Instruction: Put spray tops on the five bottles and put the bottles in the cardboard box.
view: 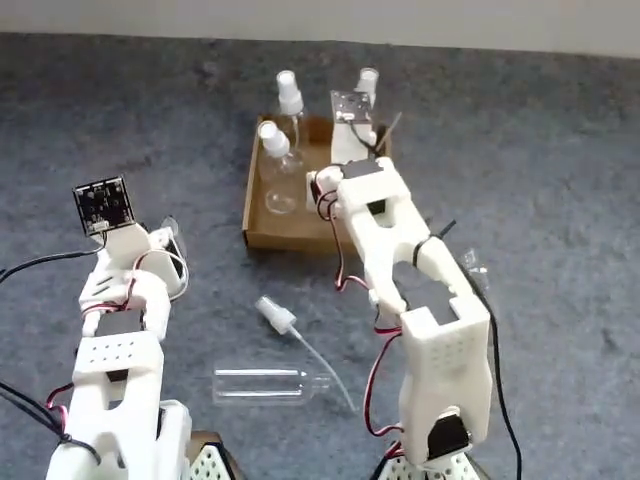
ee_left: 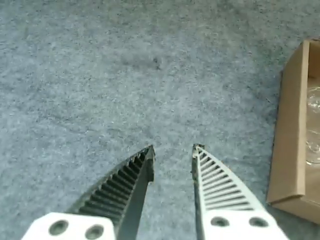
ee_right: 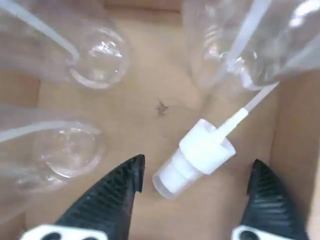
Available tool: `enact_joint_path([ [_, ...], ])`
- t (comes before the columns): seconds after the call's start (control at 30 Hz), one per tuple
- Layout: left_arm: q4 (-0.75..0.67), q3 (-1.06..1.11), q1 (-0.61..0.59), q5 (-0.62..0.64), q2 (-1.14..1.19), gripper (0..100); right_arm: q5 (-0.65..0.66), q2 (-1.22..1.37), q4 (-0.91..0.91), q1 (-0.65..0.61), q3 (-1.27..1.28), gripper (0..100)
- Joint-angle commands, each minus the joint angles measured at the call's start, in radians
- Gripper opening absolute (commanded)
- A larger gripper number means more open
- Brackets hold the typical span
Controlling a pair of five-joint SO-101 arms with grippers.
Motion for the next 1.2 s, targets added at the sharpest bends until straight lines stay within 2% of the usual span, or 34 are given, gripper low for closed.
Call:
enact_joint_path([
  [0.0, -0.021, -0.005, -0.010, -0.009, -0.019, 9, -0.011, -0.021, -0.015, -0.004, -0.059, 27.8],
  [0.07, -0.021, -0.005, -0.010, -0.009, -0.019, 9, -0.011, -0.021, -0.015, -0.004, -0.059, 27.0],
  [0.33, -0.021, -0.005, -0.010, -0.009, -0.018, 9, -0.011, -0.019, -0.074, -0.004, -0.058, 13.0],
  [1.0, -0.021, -0.005, -0.010, -0.009, -0.016, 9, -0.011, -0.027, -0.071, 0.058, -0.054, 12.1],
  [1.17, -0.021, -0.005, -0.010, -0.009, -0.016, 9, -0.011, -0.028, -0.071, 0.074, -0.058, 2.4],
])
